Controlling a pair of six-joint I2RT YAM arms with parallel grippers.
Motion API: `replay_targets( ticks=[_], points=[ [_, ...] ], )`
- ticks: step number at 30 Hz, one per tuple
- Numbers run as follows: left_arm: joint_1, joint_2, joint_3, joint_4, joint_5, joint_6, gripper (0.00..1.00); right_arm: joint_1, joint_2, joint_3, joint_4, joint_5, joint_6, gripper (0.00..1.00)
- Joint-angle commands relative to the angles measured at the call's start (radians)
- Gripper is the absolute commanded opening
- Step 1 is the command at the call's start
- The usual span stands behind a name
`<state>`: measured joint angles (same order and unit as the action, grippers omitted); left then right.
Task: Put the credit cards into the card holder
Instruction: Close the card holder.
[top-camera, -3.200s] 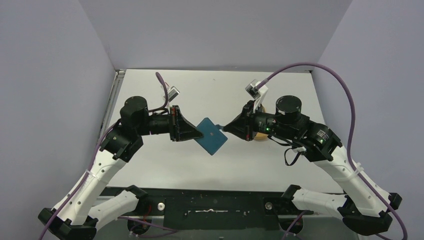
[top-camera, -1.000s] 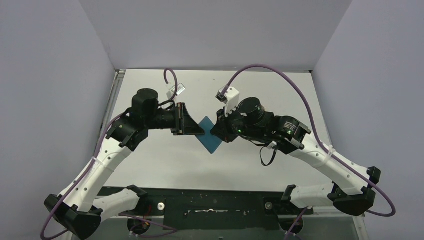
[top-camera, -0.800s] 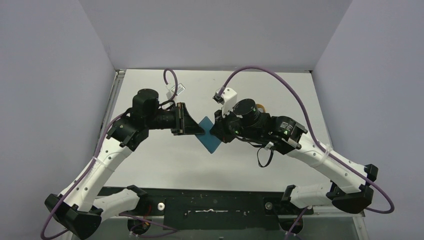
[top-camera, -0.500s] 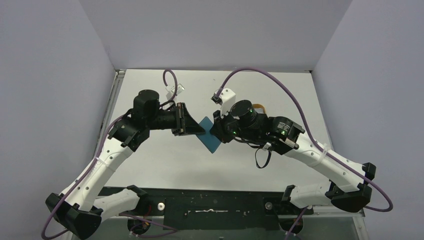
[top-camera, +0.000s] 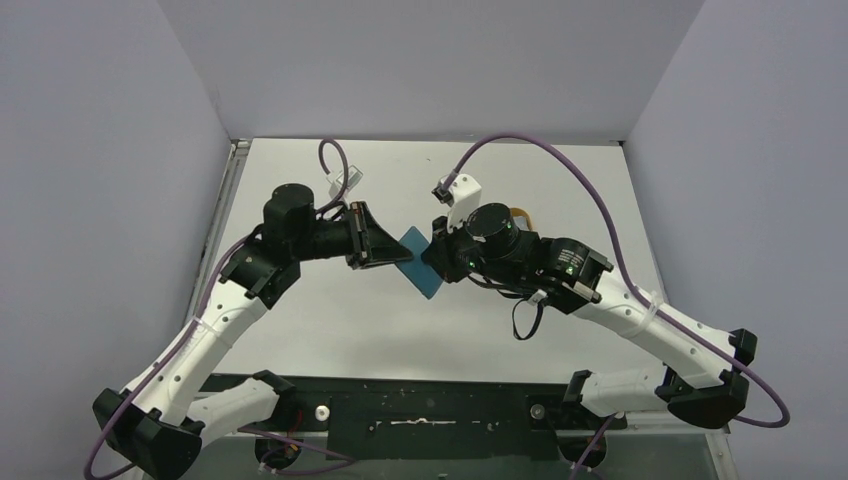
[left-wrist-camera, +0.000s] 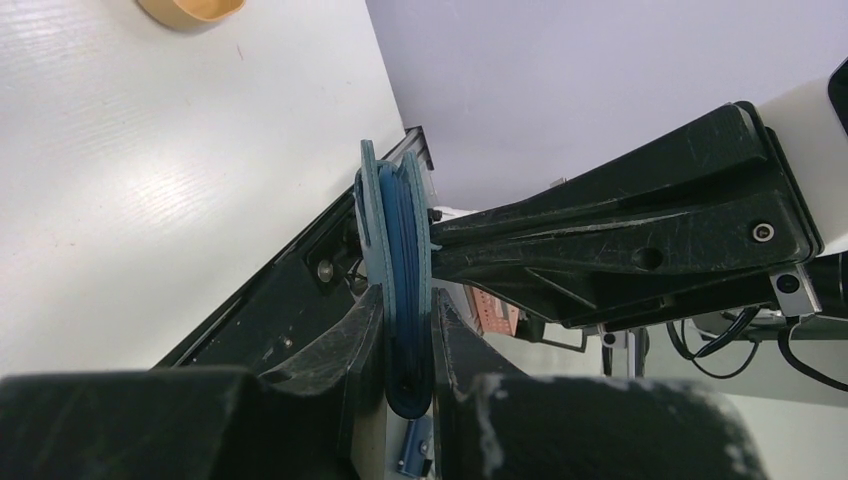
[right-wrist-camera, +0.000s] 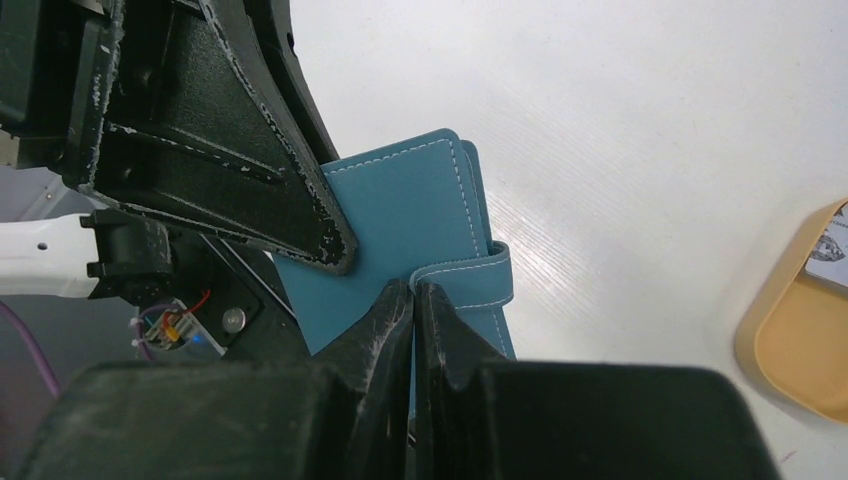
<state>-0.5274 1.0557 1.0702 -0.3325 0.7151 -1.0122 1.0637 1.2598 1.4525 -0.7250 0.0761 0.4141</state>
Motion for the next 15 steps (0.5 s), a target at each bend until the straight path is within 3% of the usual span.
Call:
replay_targets(
  ticks=[1,3,7,9,12,15],
  points=[
    [-0.018,-0.072,0.070,0.400,0.109,-0.064,0.00,0.051,0.047,-0.057,0.046,-0.158,0.069,0.00],
    [-0.012,-0.084,0.062,0.285,0.092,0.013,0.00,0.047,0.008,-0.066,0.056,-0.141,0.068,0.03],
    [-0.011,-0.111,0.041,0.016,-0.013,0.229,0.00,0.038,-0.059,-0.055,0.031,-0.120,0.062,0.44],
    [-0.011,-0.114,0.010,-0.071,-0.058,0.300,0.00,0.038,-0.089,-0.042,0.009,-0.107,0.059,0.57],
    [-0.011,-0.113,-0.058,-0.104,-0.098,0.338,0.00,0.039,-0.146,-0.031,-0.025,-0.080,0.052,0.77],
    [-0.011,-0.103,-0.134,-0.079,-0.122,0.340,0.00,0.037,-0.205,-0.038,-0.045,-0.037,0.031,0.86]
  ],
)
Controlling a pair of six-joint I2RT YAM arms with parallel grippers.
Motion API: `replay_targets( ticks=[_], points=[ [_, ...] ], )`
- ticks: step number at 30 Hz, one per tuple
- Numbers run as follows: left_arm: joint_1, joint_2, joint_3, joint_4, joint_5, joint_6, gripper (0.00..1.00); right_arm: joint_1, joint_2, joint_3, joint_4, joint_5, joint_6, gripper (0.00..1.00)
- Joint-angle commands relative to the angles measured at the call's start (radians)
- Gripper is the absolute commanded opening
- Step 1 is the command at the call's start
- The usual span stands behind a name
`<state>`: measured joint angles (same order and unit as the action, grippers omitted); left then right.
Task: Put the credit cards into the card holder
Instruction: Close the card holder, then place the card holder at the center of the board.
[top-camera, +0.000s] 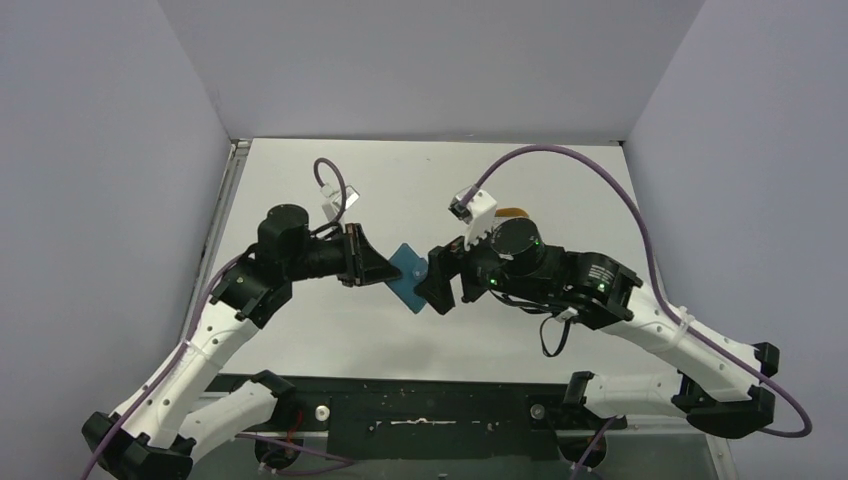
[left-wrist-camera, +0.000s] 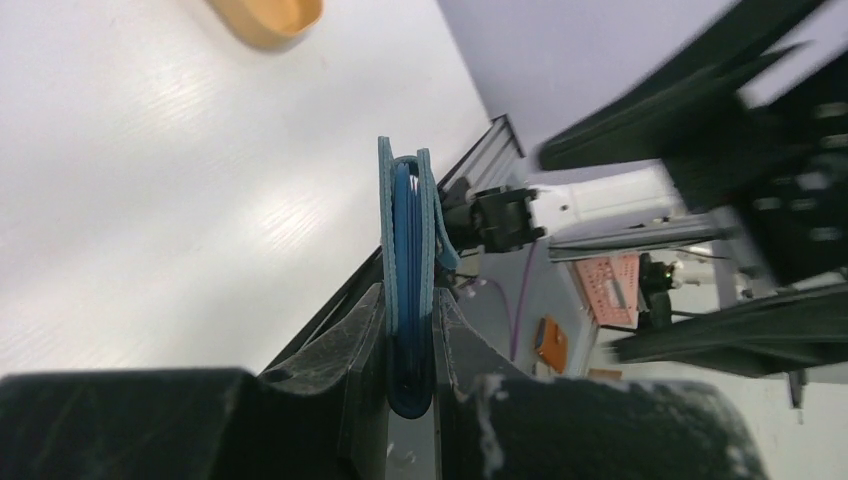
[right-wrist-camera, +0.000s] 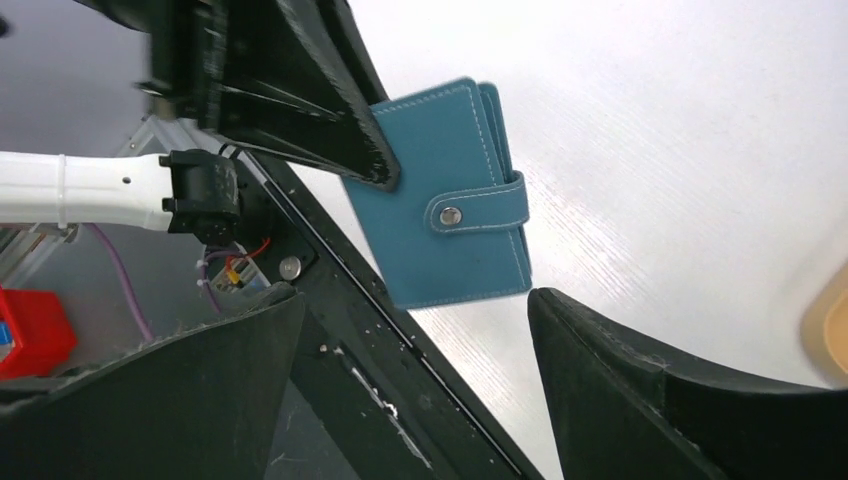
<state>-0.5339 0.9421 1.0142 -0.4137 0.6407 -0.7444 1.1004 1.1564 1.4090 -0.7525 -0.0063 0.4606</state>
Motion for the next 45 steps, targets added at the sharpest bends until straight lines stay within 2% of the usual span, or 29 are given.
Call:
replay_targets(
  ticks=[1,5,8,11,14,17,22,27,30,36,40,43,45],
  points=[
    [-0.005,0.018,-0.098,0.011,-0.056,0.072,0.00,0.000,-0.122,-0.003,-0.021,0.066,-0.023,0.87],
    [-0.009,0.037,-0.181,0.096,-0.071,0.059,0.00,0.000,-0.202,-0.085,0.000,0.169,-0.030,0.89],
    [-0.012,0.041,-0.216,0.173,-0.013,0.059,0.00,-0.015,-0.245,-0.172,0.042,0.171,-0.010,0.90],
    [-0.014,0.022,-0.248,0.271,0.069,0.059,0.00,-0.085,-0.261,-0.235,0.088,0.050,0.018,0.92],
    [-0.017,-0.019,-0.277,0.367,0.155,0.056,0.00,-0.206,-0.284,-0.295,0.142,-0.124,0.048,0.93],
    [-0.018,-0.081,-0.297,0.399,0.194,0.071,0.00,-0.280,-0.310,-0.333,0.180,-0.253,0.068,0.95],
    [-0.018,-0.164,-0.314,0.480,0.215,0.084,0.00,-0.312,-0.296,-0.379,0.248,-0.436,0.111,0.96],
    [-0.017,-0.186,-0.323,0.654,0.227,0.002,0.00,-0.312,-0.285,-0.469,0.441,-0.584,0.223,0.92],
    [-0.017,-0.187,-0.323,0.739,0.234,-0.041,0.00,-0.313,-0.282,-0.495,0.526,-0.630,0.278,0.85],
    [-0.018,-0.188,-0.306,0.802,0.251,-0.075,0.00,-0.313,-0.280,-0.539,0.658,-0.682,0.364,0.62],
    [-0.020,-0.185,-0.304,0.830,0.256,-0.095,0.00,-0.312,-0.277,-0.565,0.736,-0.682,0.412,0.52],
    [-0.021,-0.179,-0.308,0.853,0.254,-0.122,0.00,-0.313,-0.274,-0.579,0.790,-0.670,0.433,0.38],
    [-0.023,-0.172,-0.315,0.882,0.244,-0.146,0.01,-0.307,-0.278,-0.573,0.779,-0.639,0.406,0.24]
  ],
)
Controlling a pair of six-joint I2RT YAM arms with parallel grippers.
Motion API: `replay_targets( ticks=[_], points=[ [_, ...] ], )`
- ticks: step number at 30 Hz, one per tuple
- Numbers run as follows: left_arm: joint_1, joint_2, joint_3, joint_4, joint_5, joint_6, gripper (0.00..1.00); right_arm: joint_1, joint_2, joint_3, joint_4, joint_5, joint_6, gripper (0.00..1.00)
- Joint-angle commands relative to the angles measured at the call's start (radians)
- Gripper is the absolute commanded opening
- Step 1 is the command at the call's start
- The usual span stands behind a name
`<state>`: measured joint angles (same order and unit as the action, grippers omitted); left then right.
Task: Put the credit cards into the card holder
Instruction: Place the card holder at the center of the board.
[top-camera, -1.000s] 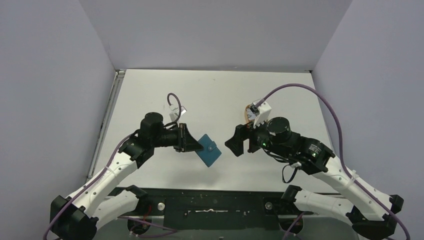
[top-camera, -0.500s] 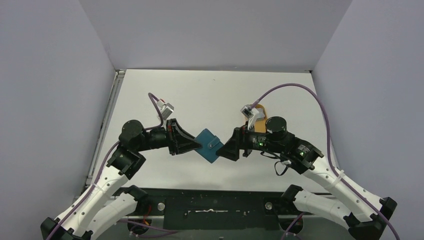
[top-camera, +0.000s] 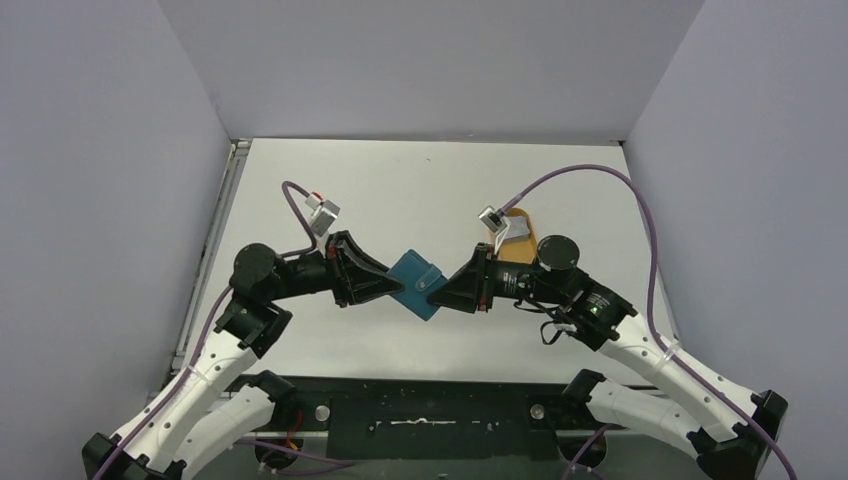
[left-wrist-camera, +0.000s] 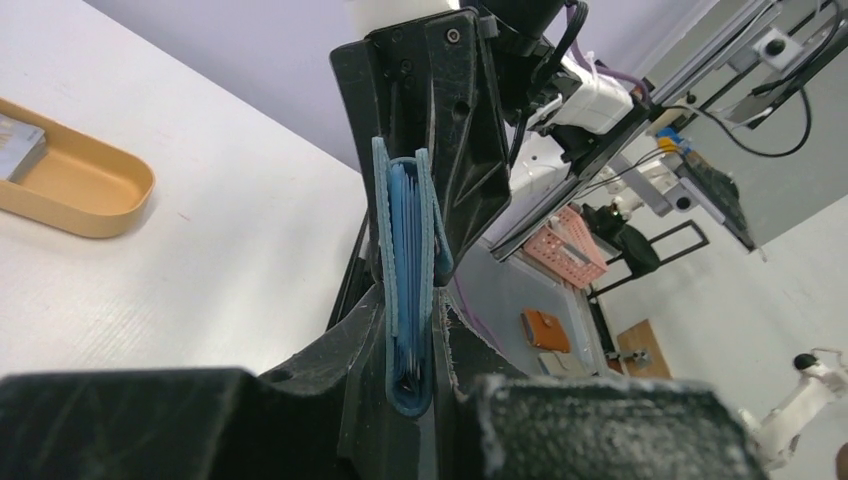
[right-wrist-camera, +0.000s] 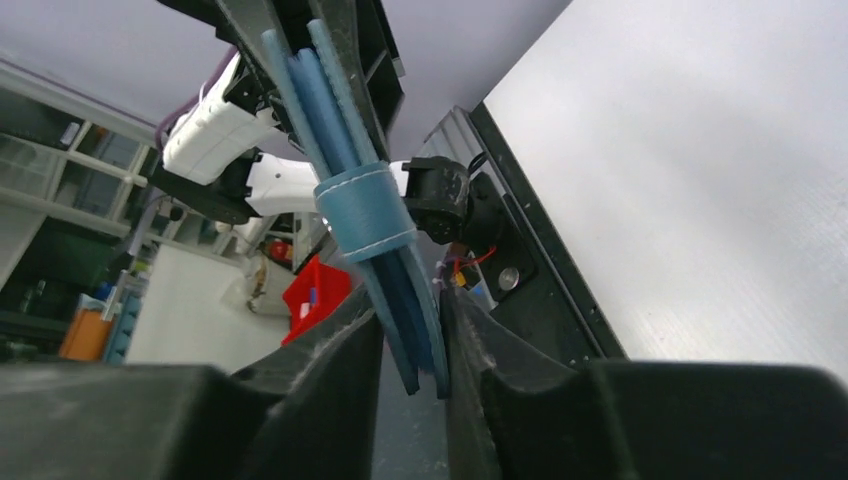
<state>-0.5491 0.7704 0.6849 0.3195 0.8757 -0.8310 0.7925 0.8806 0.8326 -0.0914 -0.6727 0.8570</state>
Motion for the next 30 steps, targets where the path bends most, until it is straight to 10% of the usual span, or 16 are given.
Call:
replay_targets(
  ticks=[1,5,9,23,30],
  points=[
    [-0.007,0.003,0.010,0.163,0.001,-0.079,0.05,0.012,-0.008,0.027,0.068,0.060,-0.028,0.16],
    [-0.010,0.018,-0.064,0.318,-0.095,-0.225,0.57,0.102,-0.051,0.085,-0.068,0.240,-0.202,0.01],
    [-0.017,0.039,-0.170,0.508,-0.206,-0.377,0.73,0.180,-0.105,0.060,-0.035,0.389,-0.264,0.00],
    [-0.115,0.141,-0.160,0.653,-0.316,-0.441,0.77,0.191,-0.161,-0.081,0.274,0.505,-0.241,0.00],
    [-0.134,0.174,-0.144,0.658,-0.310,-0.434,0.57,0.193,-0.164,-0.153,0.411,0.546,-0.170,0.00]
  ],
)
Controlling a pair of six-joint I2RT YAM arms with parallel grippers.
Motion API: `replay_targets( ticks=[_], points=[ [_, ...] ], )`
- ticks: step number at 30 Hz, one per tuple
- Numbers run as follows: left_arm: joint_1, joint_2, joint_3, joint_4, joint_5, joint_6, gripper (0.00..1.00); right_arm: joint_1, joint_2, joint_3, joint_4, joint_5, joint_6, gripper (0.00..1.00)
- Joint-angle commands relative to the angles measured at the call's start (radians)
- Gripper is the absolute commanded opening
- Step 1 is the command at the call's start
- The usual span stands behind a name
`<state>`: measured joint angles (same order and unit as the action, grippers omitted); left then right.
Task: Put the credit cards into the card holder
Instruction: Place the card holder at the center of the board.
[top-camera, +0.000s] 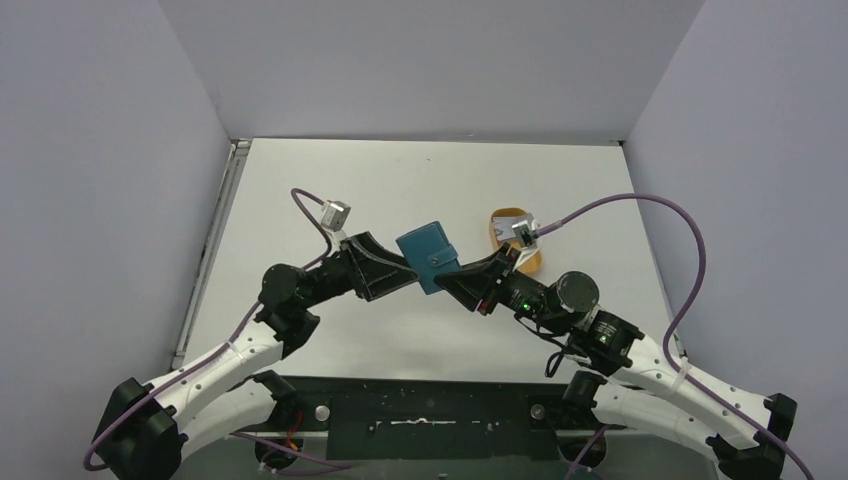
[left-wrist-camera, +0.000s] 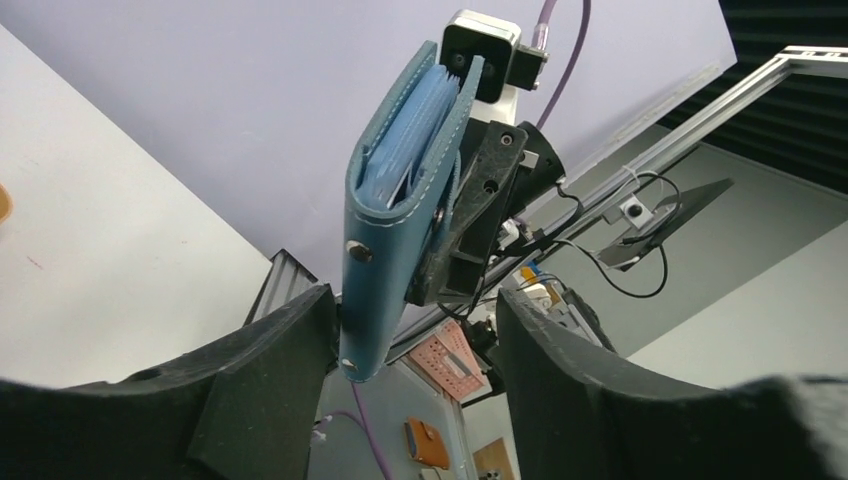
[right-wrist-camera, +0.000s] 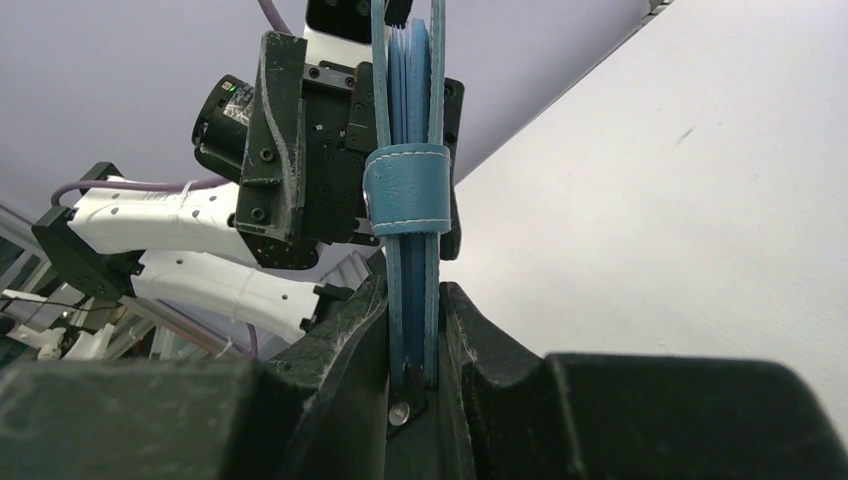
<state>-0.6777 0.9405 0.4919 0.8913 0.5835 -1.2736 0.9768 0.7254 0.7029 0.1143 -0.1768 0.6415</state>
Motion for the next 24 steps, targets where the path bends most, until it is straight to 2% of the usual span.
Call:
replay_targets(
  ticks=[1,4,10,12,14,17,20,21,22,24],
  points=[
    [-0.006,0.006,0.051,0.086,-0.019,0.008,0.54,0.010,-0.009,-0.029,0.215,0.051,0.054,0.00],
    [-0.006,0.014,0.057,0.083,-0.022,0.009,0.41,0.012,0.002,-0.030,0.220,0.043,0.063,0.00],
    [-0.006,0.025,0.062,0.084,-0.034,0.022,0.00,0.018,-0.005,-0.026,0.195,0.035,0.061,0.00],
    [-0.006,0.020,0.052,0.081,-0.045,0.029,0.00,0.018,-0.009,-0.012,0.154,0.024,0.058,0.01],
    [-0.001,0.010,0.036,0.066,-0.067,0.034,0.00,0.019,-0.017,0.011,0.079,0.013,0.047,0.18],
    [0.022,-0.016,0.028,0.010,-0.065,0.052,0.00,0.019,-0.043,0.049,-0.050,0.003,0.021,0.52],
    [0.066,-0.047,0.036,-0.094,-0.023,0.084,0.00,0.019,-0.075,0.112,-0.245,0.011,-0.030,0.69],
    [0.086,-0.056,0.043,-0.152,-0.003,0.100,0.00,0.019,-0.086,0.138,-0.317,0.024,-0.050,0.81],
    [0.105,-0.065,0.052,-0.212,0.016,0.126,0.00,0.019,-0.096,0.166,-0.405,0.045,-0.072,0.87],
    [0.142,-0.073,0.082,-0.377,0.053,0.200,0.00,0.019,-0.113,0.217,-0.570,0.128,-0.109,0.91]
  ],
)
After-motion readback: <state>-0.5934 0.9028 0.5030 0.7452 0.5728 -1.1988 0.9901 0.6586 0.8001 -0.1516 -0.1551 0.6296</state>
